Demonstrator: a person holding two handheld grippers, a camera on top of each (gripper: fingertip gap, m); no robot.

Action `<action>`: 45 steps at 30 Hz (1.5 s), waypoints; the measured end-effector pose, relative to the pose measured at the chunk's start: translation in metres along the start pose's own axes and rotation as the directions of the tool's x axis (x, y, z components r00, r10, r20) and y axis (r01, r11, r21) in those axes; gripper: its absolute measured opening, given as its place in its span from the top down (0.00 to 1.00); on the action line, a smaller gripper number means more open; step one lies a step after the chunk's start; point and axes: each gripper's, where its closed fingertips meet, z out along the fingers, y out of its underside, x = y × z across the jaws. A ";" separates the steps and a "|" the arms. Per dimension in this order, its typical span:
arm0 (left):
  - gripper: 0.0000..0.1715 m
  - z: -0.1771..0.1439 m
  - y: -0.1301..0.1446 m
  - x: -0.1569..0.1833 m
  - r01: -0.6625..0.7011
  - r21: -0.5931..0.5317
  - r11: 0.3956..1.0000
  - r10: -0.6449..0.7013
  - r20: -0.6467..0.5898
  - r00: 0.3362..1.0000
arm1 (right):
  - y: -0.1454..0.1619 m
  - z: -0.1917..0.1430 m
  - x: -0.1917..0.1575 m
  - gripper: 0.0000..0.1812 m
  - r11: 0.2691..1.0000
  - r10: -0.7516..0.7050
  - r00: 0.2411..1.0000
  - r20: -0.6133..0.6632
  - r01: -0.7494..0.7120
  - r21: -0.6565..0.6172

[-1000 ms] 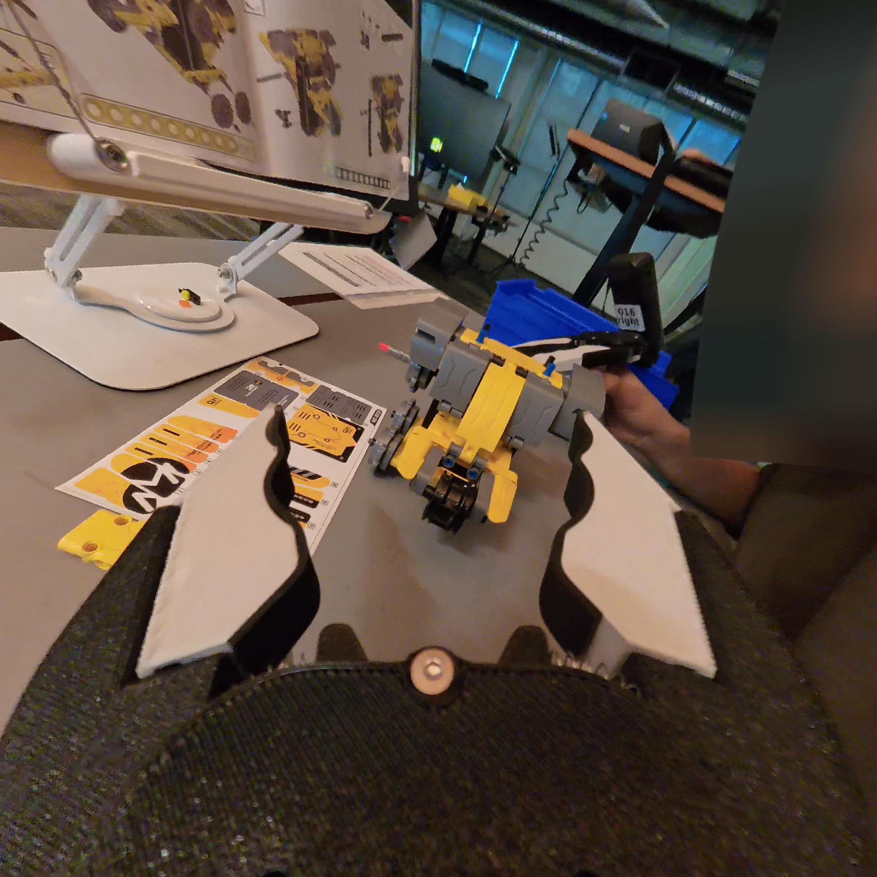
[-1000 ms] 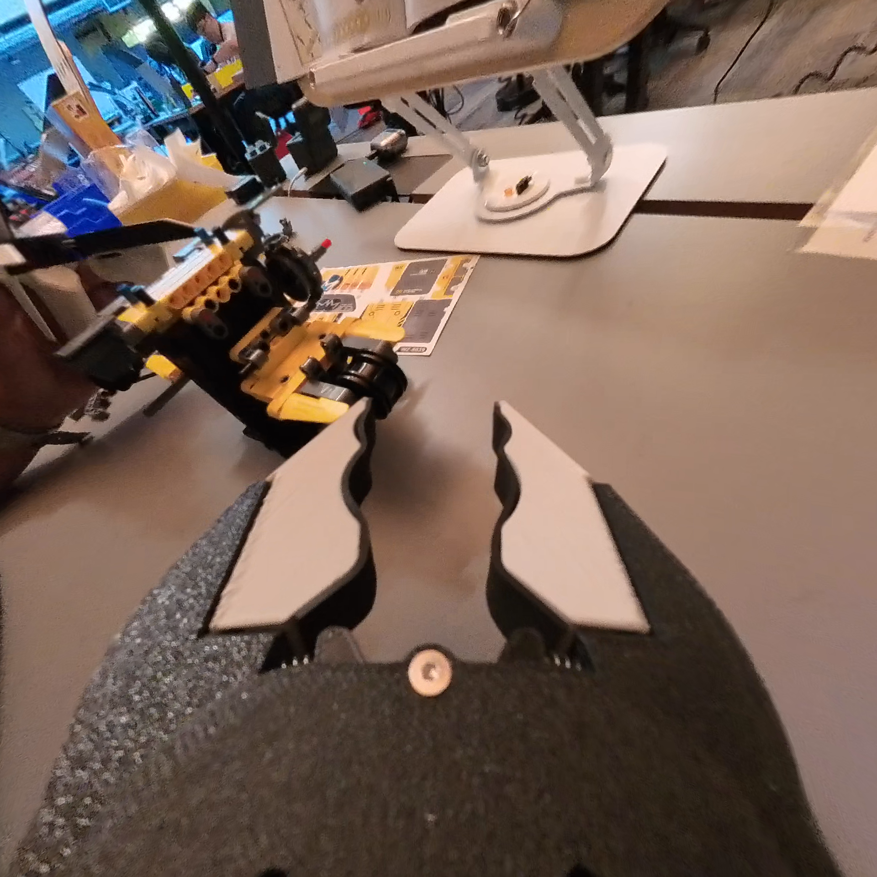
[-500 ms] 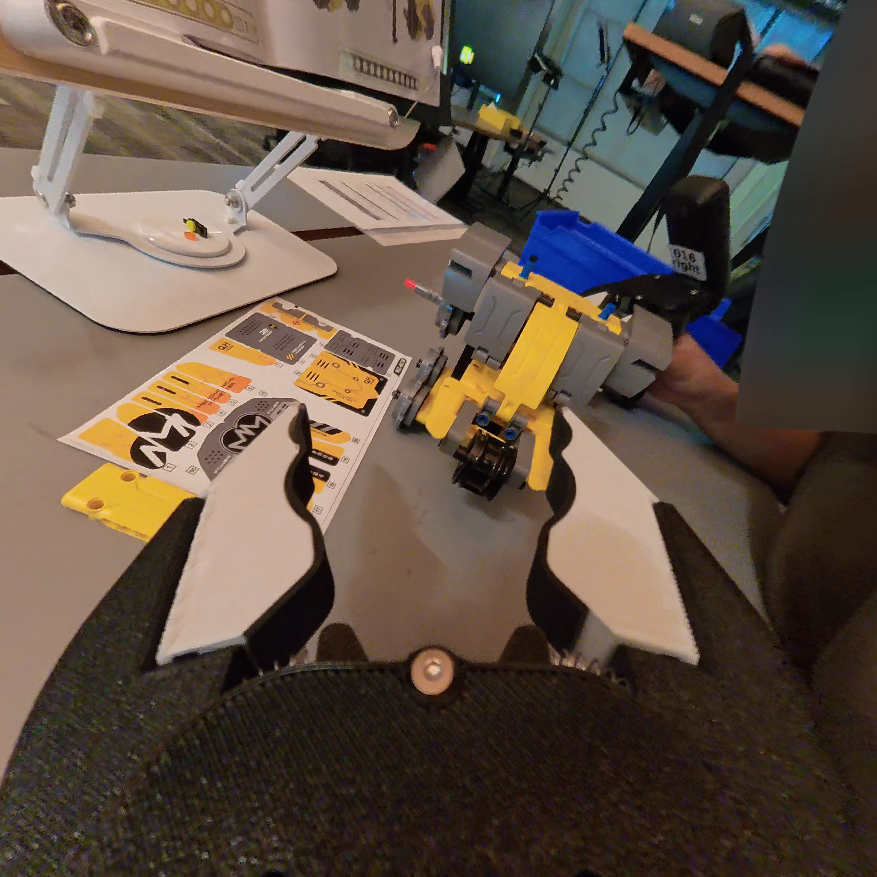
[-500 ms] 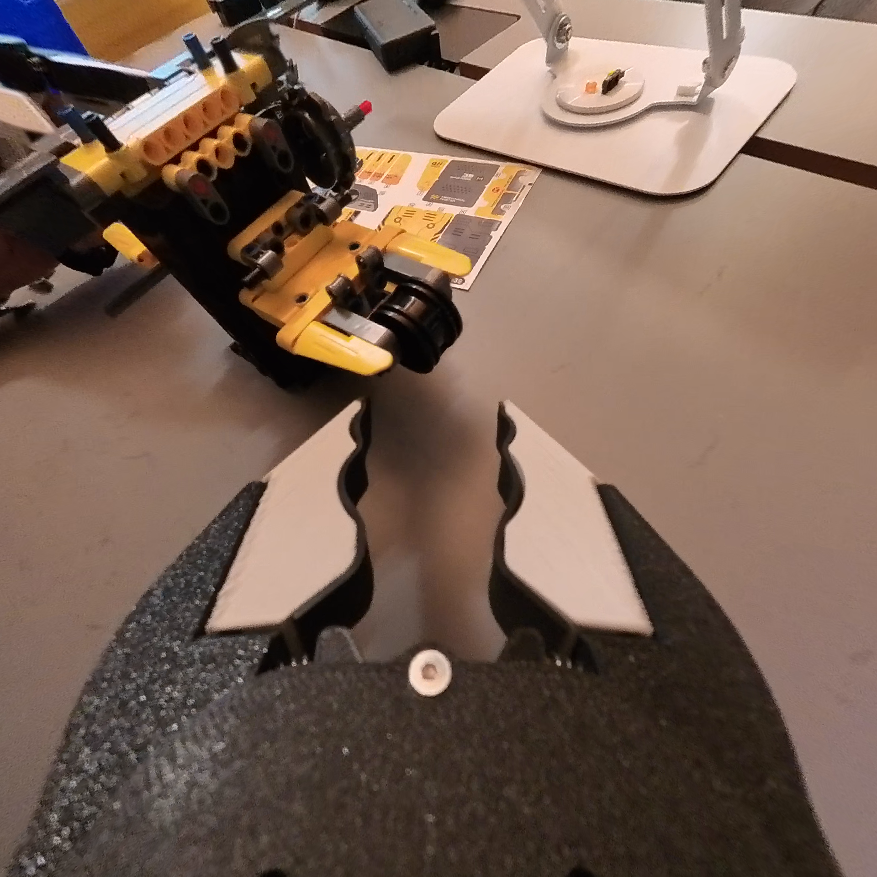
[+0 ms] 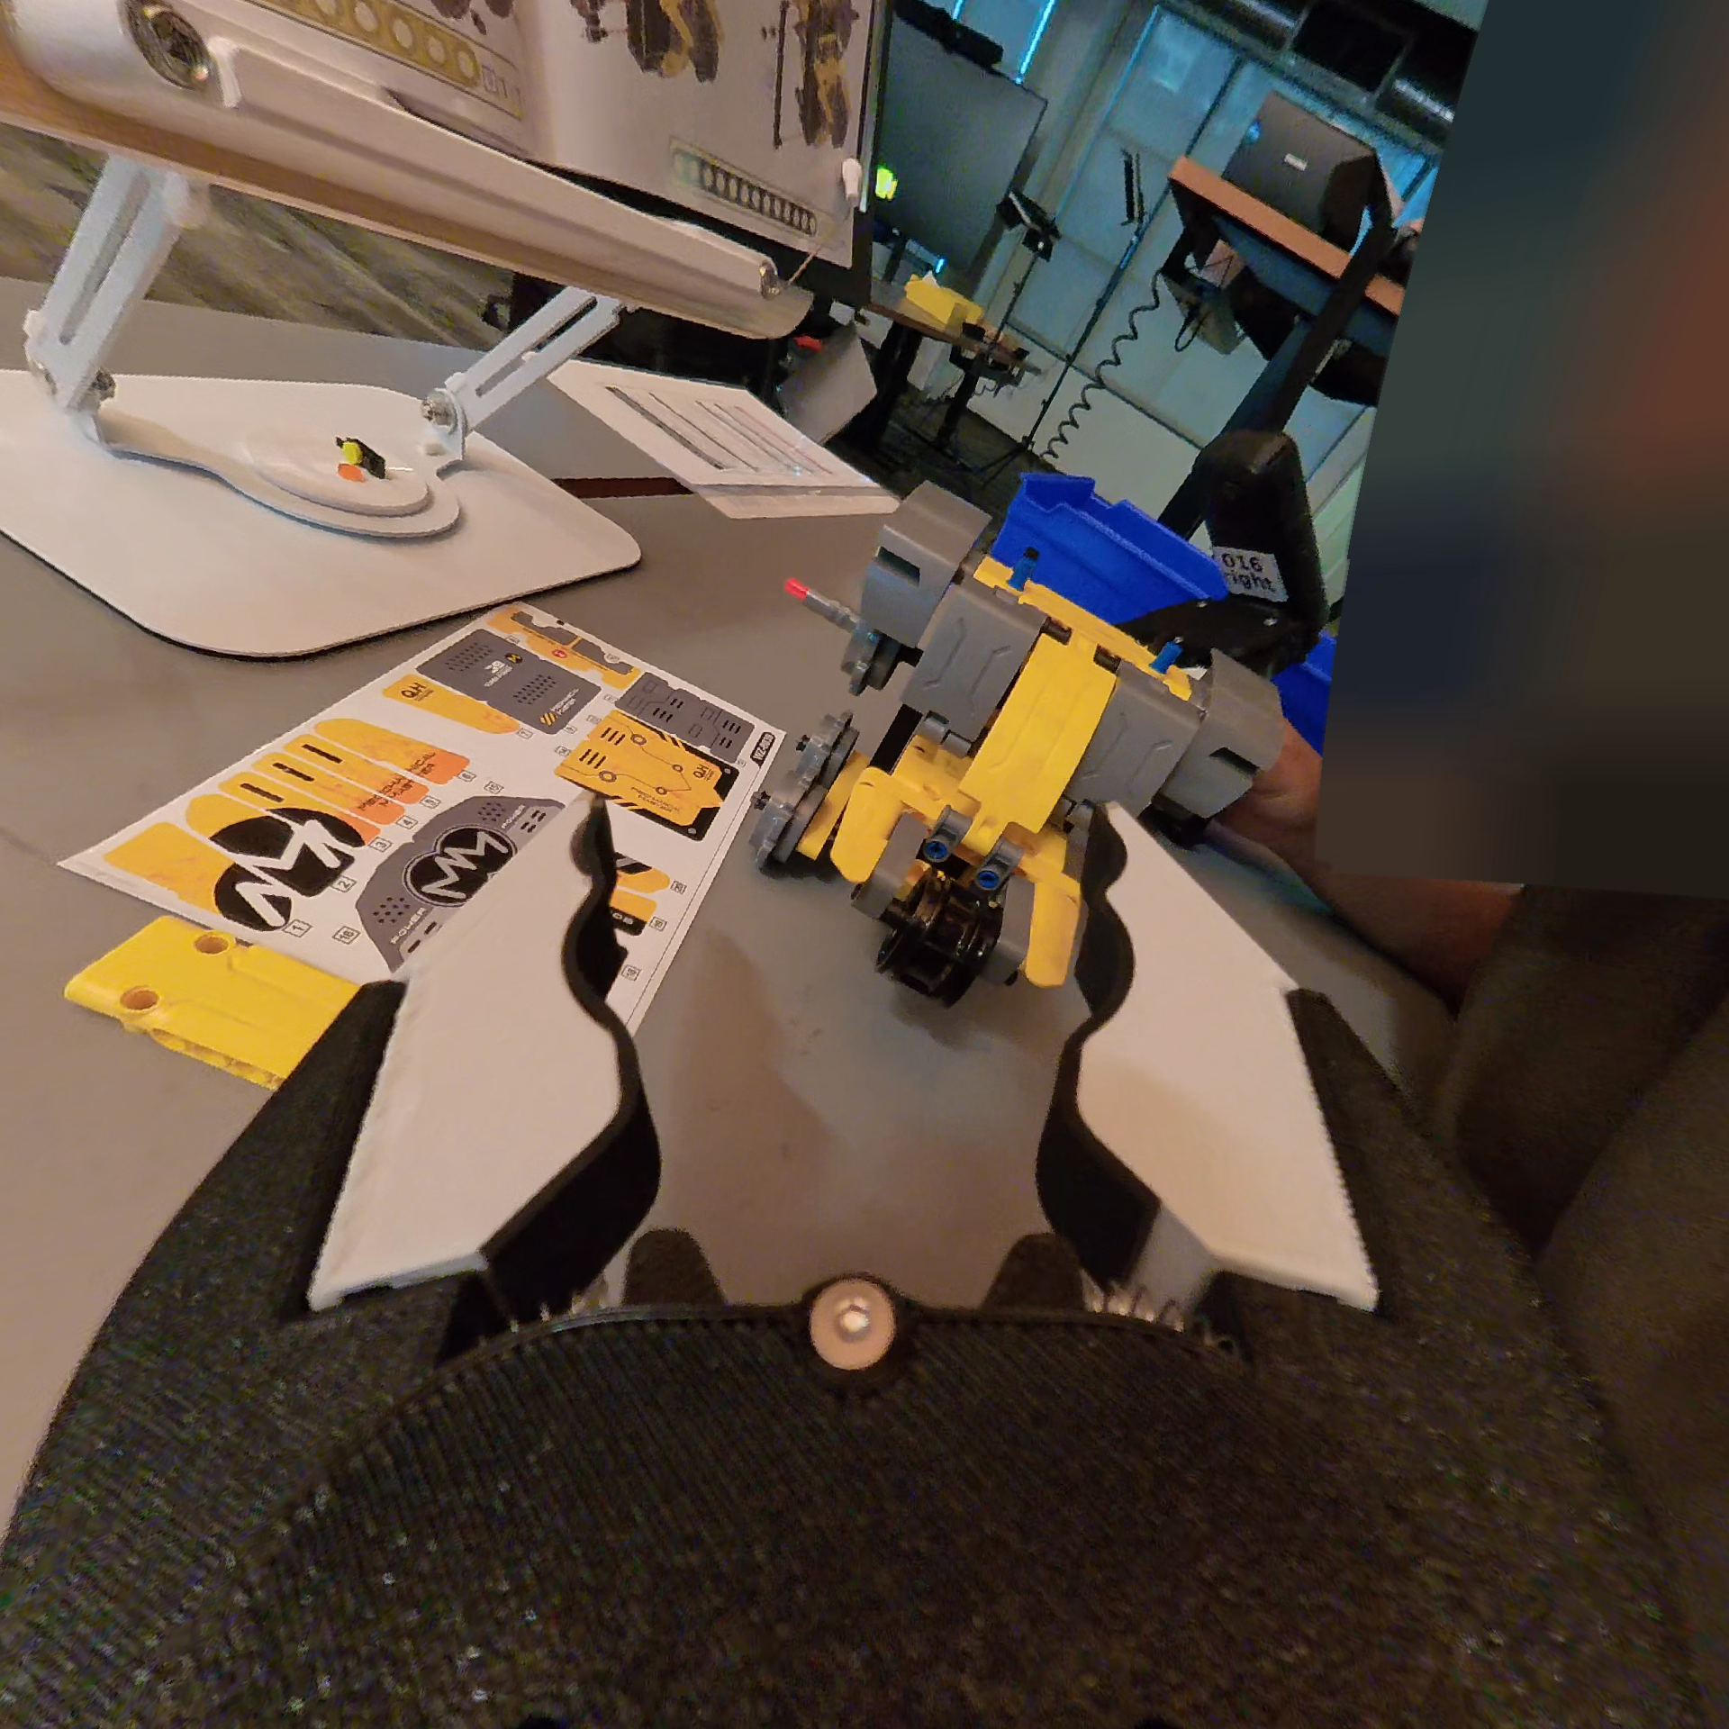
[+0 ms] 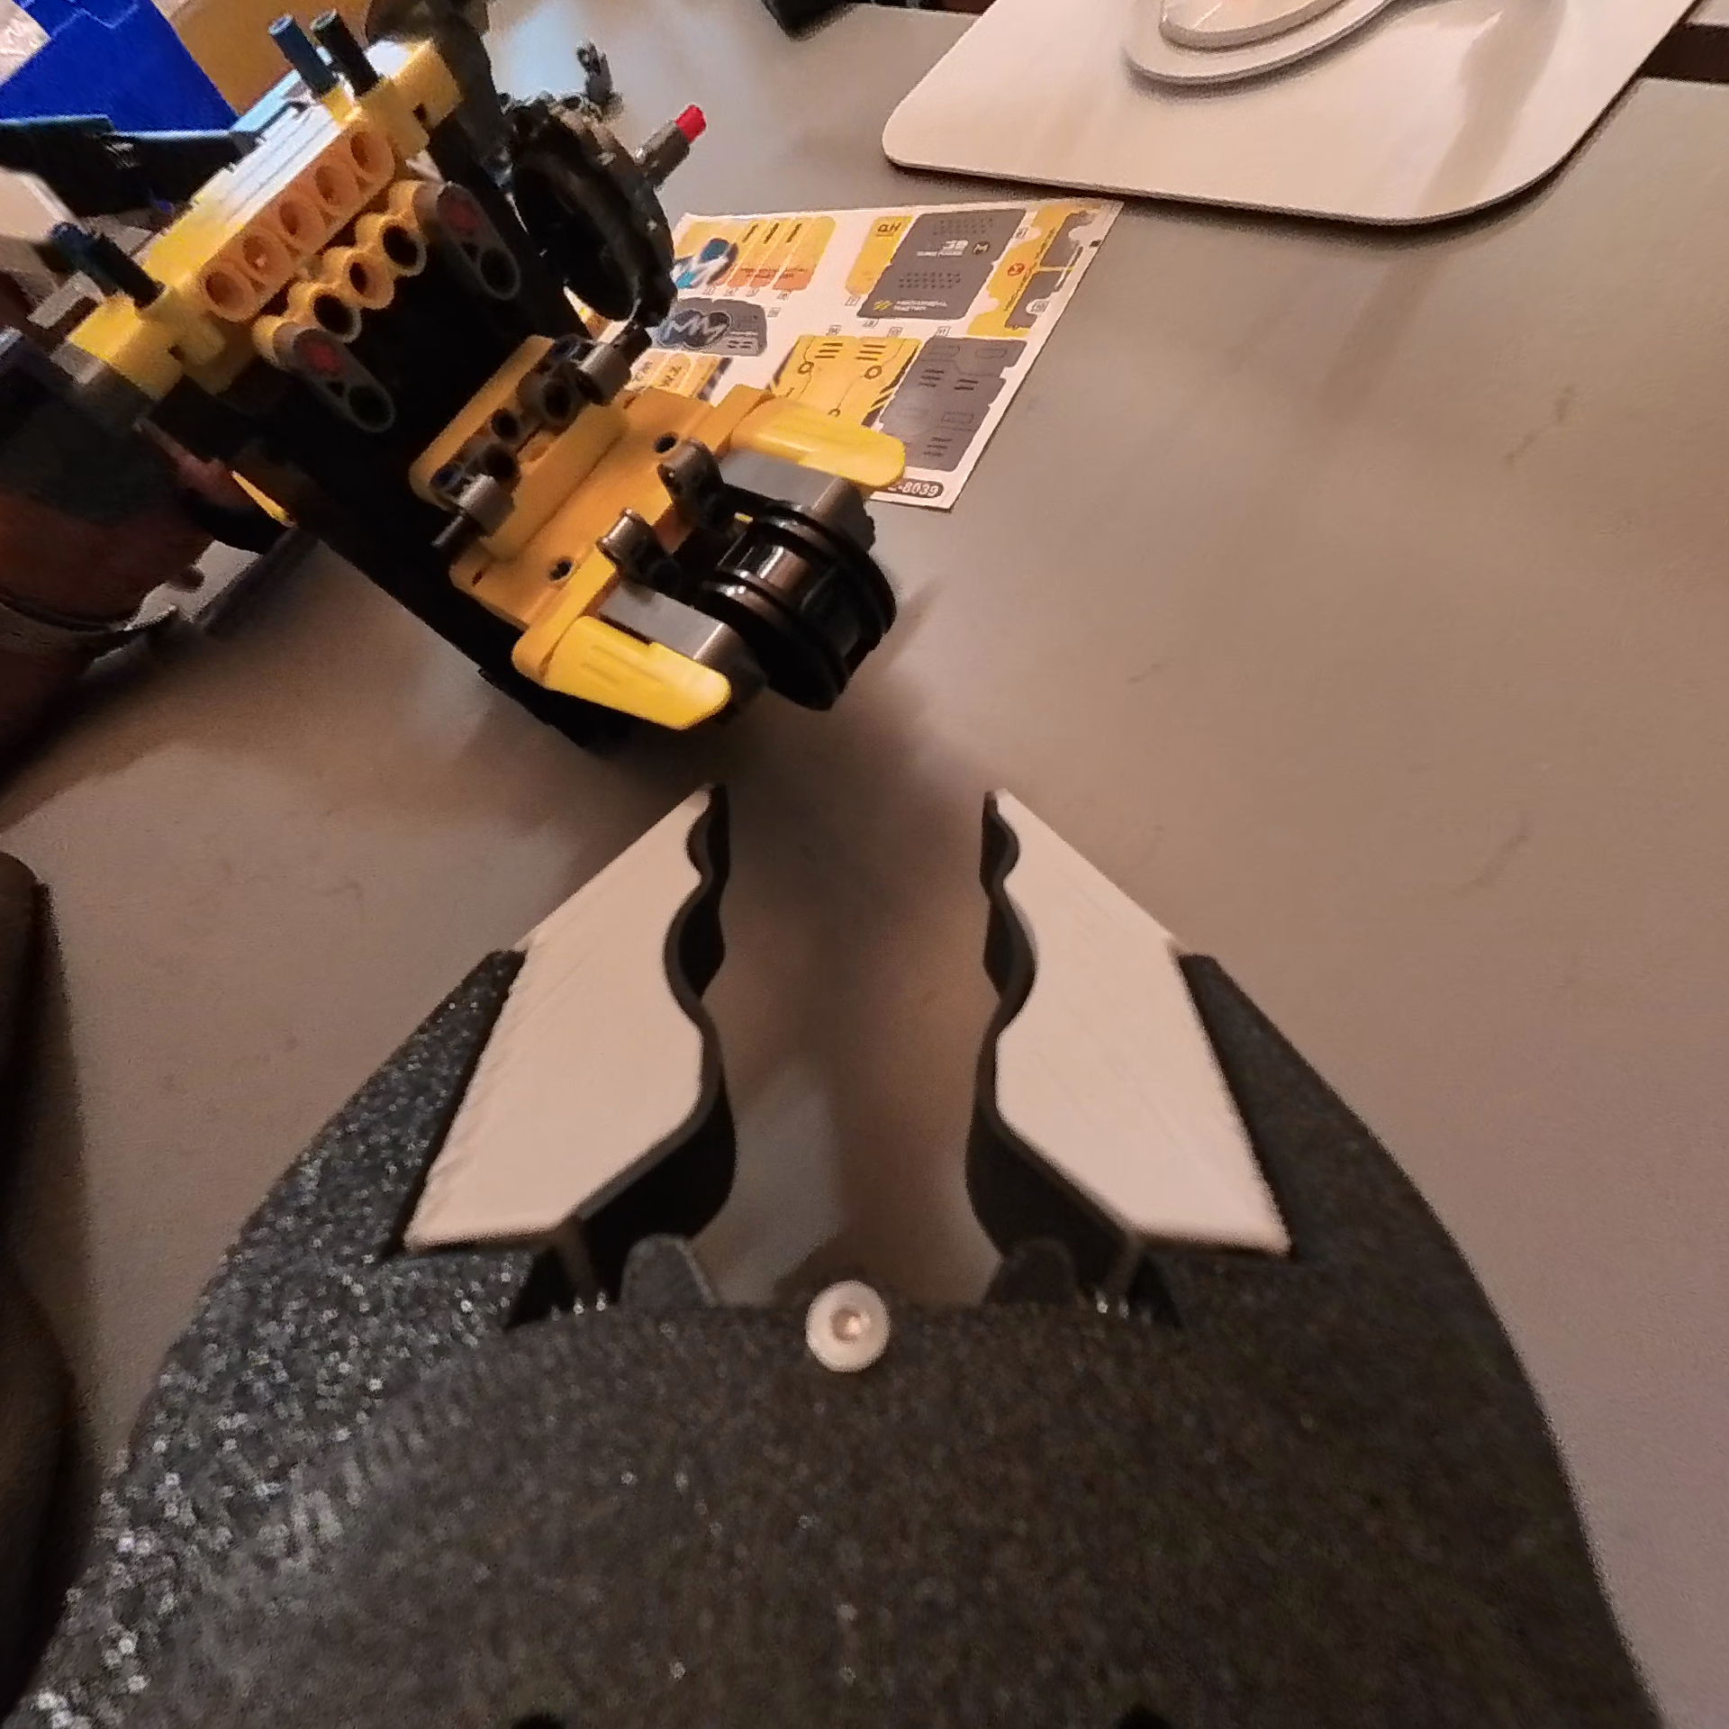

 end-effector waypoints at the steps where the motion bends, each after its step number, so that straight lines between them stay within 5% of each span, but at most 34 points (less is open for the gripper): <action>1: 0.43 -0.001 -0.001 0.001 0.001 0.005 1.000 -0.001 -0.002 1.000 | 0.001 0.000 0.000 0.70 1.000 0.002 1.000 -0.003 -0.002 -0.002; 38: 0.45 0.001 0.003 0.011 -0.141 -0.104 0.985 0.144 0.026 0.989 | 0.012 0.004 0.003 0.71 0.997 -0.034 0.998 -0.057 0.030 -0.076; 42: 0.52 -0.064 -0.044 -0.021 -0.369 -0.171 0.914 0.406 0.375 0.833 | 0.012 0.003 0.003 0.71 0.997 -0.042 0.997 -0.060 0.037 -0.074; 45: 0.81 -0.122 -0.074 -0.022 -0.474 -0.126 0.871 0.458 0.555 0.694 | 0.009 0.003 0.002 0.72 0.996 -0.061 0.996 -0.068 0.057 -0.064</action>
